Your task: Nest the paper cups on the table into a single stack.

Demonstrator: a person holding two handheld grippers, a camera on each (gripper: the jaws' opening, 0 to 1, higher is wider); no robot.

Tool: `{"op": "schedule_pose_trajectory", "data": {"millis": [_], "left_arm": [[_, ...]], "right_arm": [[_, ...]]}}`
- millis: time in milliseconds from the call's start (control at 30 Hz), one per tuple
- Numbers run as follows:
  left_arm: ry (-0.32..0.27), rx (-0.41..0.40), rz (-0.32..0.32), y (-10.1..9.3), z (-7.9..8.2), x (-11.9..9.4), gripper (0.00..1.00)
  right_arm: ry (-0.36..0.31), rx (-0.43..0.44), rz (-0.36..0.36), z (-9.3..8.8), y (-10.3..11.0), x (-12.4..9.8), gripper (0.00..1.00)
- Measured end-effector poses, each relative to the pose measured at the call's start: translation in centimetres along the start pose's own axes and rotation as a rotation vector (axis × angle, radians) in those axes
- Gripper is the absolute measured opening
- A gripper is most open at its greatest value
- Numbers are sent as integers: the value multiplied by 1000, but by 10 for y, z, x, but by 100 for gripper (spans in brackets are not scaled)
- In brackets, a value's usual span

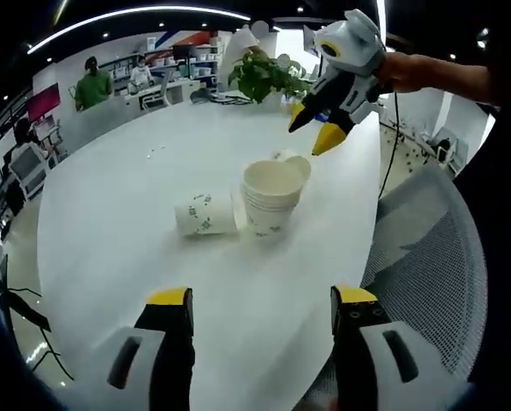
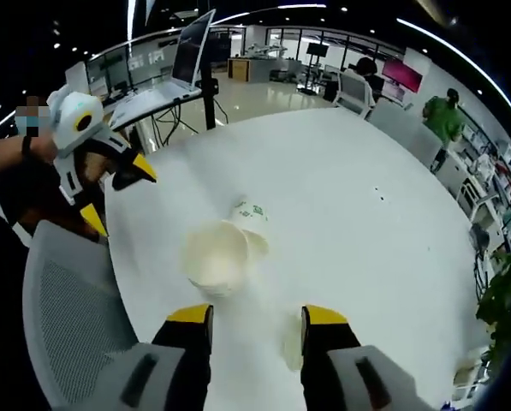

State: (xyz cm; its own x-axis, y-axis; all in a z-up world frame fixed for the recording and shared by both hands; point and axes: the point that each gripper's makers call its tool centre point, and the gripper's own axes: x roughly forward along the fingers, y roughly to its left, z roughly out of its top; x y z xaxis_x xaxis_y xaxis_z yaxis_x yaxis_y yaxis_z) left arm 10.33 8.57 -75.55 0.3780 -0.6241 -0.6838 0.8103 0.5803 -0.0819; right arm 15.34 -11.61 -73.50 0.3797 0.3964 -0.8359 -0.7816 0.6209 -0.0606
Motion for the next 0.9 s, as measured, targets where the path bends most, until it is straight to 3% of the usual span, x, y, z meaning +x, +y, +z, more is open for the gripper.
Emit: {"op": "schedule_pose_trajectory", "data": {"millis": [267,400,467,767,900], "left_arm": [[4,-14,2,-1,-1,-1,63],[10,-15,1,-1,-3,-1,63],[12,-15,1,0,-4,-1,63],[20,-16,2,0,-4,-2,63],[21,-14,1,0,-3,-2,63]], "right_arm": [[15,182,-167,-47,-37,5,40],[27,218,-219,-64,-45,9,40],[28,286,-250,-74,-47,10,40],[29,328,-281,-80,-48,19,42],[32,327,-306,-83,-57,34,42]]}}
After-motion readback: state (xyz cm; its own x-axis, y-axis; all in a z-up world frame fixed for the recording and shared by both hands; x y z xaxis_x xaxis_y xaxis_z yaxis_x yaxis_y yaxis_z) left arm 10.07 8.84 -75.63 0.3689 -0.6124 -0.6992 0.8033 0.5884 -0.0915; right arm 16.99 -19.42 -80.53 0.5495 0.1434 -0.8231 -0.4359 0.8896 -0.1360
